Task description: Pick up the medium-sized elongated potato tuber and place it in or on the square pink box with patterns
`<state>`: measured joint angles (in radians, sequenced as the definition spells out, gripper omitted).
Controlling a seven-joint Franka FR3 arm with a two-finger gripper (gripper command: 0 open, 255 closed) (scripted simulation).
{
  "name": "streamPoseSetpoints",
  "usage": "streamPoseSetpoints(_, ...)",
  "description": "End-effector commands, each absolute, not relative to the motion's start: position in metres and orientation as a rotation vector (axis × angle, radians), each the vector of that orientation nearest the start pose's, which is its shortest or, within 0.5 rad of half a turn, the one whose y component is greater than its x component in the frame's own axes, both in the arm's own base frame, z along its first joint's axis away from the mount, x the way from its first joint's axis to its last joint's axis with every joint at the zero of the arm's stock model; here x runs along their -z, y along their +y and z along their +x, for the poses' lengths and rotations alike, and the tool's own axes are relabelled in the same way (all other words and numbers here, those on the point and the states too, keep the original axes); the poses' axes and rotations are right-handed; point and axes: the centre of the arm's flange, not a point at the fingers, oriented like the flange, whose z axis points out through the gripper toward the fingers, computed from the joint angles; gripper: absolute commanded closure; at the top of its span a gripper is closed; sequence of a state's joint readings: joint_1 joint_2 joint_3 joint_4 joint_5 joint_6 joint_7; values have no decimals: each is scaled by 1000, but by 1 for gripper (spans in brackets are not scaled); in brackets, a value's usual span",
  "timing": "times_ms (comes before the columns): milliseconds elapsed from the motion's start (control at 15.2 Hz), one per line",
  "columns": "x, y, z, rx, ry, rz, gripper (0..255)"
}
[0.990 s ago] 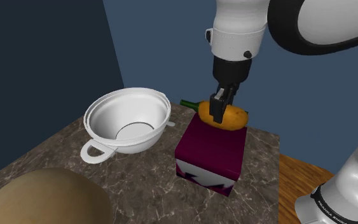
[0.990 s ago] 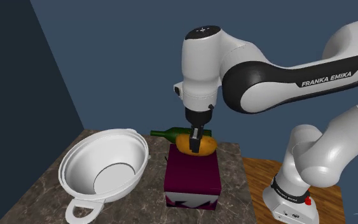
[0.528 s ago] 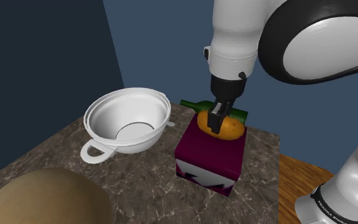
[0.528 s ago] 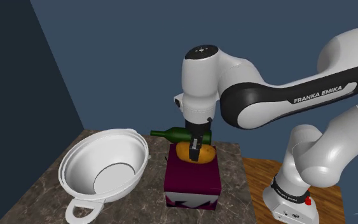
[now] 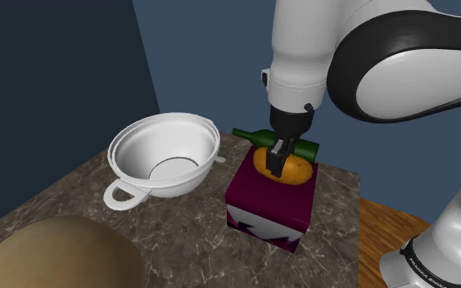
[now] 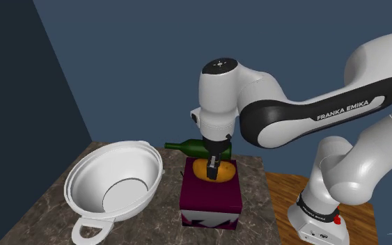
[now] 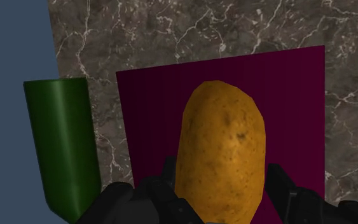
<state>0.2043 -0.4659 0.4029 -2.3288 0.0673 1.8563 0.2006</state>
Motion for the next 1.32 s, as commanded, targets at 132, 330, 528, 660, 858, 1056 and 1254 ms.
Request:
streamPoseSetpoints(132, -496, 253, 332, 13, -558, -3212, 0)
streamPoseSetpoints(330, -496, 253, 332, 13, -558, -3212, 0)
streamPoseSetpoints(528, -509, 255, 332, 13, -558, -3212, 0)
streamPoseSetpoints(660, -536, 258, 331, 13, -558, -3212, 0)
streamPoseSetpoints(858, -546, 259, 331, 13, -558, -3212, 0)
streamPoseSetpoints(1056, -546, 259, 331, 13, -558, -3212, 0)
streamPoseSetpoints(1254, -546, 259, 331, 13, -558, -3212, 0)
